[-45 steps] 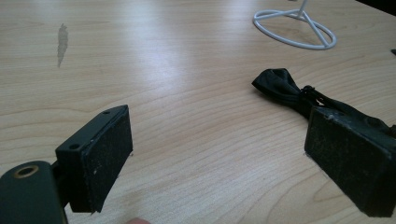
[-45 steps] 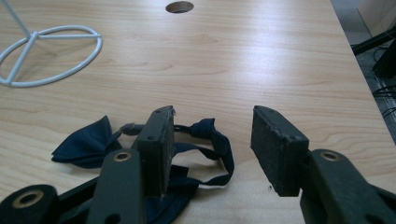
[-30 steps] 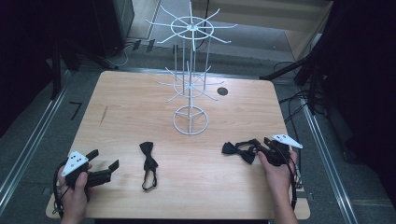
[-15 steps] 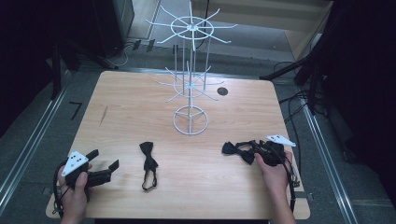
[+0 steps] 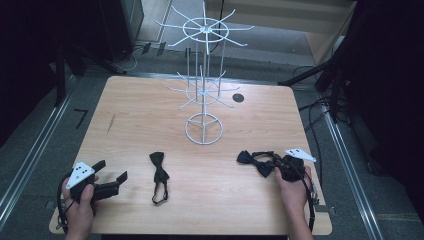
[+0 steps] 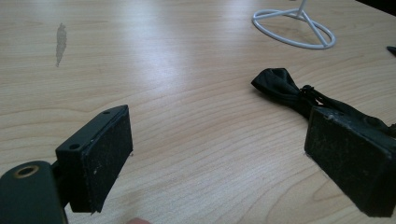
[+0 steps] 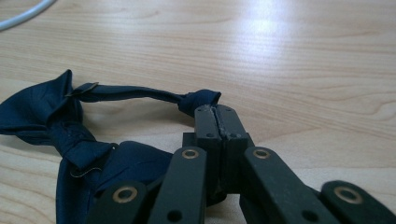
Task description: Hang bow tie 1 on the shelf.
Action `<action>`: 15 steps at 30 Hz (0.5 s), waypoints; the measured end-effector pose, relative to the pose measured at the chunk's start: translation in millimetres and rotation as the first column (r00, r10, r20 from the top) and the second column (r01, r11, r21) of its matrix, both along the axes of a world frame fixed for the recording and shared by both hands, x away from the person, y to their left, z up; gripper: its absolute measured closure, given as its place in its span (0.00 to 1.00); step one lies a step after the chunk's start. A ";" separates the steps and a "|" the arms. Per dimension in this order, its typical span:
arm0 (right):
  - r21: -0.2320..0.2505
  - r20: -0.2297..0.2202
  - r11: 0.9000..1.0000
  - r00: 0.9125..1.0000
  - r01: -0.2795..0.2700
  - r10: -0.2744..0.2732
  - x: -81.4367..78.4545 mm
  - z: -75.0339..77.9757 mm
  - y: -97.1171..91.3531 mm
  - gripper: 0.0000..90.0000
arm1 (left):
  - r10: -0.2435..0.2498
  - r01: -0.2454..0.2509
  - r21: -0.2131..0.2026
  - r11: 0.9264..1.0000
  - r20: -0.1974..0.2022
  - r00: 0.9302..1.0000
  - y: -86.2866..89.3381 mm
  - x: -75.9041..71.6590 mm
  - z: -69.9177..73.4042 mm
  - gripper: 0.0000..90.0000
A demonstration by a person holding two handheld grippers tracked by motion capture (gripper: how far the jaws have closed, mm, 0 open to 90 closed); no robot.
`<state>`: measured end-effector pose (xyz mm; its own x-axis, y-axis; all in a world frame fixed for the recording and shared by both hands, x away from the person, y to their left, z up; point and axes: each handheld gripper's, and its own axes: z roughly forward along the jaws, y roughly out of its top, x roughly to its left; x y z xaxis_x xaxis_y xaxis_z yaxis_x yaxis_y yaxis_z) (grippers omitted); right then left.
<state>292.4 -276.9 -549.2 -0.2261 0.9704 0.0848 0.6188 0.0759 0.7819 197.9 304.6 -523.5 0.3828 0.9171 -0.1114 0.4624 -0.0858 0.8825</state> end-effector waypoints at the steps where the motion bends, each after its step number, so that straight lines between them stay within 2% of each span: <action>1: 0.004 0.011 1.000 1.000 -0.001 0.001 -1.5 0.5 0.3 1.00 | 0.001 -0.001 -0.001 1.000 0.000 1.000 -0.1 0.0 0.0 0.09; 2: 0.012 0.039 1.000 0.999 -0.001 0.000 -4.3 2.1 1.5 1.00 | 0.000 0.000 0.000 1.000 0.000 1.000 0.0 0.0 0.0 0.09; 3: 0.012 0.039 1.000 0.999 -0.001 0.000 -4.3 2.1 1.5 1.00 | 0.000 0.000 0.000 1.000 0.000 1.000 0.0 0.0 0.0 0.10; 4: 0.026 0.063 1.000 0.998 -0.005 0.004 -6.8 4.5 2.5 1.00 | 0.000 0.000 0.000 1.000 0.000 1.000 -0.1 0.0 0.0 0.10; 7: 0.046 0.099 0.999 0.995 -0.009 0.005 -10.4 9.0 4.7 1.00 | 0.001 -0.001 0.000 1.000 0.000 1.000 -0.1 -0.1 0.0 0.09; 12: 0.062 0.141 0.998 0.990 -0.021 0.012 -14.8 16.3 8.4 1.00 | -0.001 0.001 -0.001 1.000 -0.002 1.000 -0.4 -0.3 0.0 0.09; 13: 0.073 0.164 0.997 0.986 -0.035 0.023 -16.9 20.7 10.6 1.00 | -0.001 0.001 -0.001 1.000 -0.003 1.000 -0.3 -0.2 0.0 0.10; 15: 0.090 0.175 0.995 0.984 -0.044 0.028 -18.4 24.8 13.4 1.00 | -0.001 0.001 -0.001 1.000 -0.002 1.000 -0.3 -0.2 0.0 0.09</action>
<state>274.0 -263.5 -524.4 -0.2799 0.9511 0.1309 0.4715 0.0174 0.8817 197.6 304.3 -523.5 0.3837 0.9165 -0.1131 0.4644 -0.0856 0.8815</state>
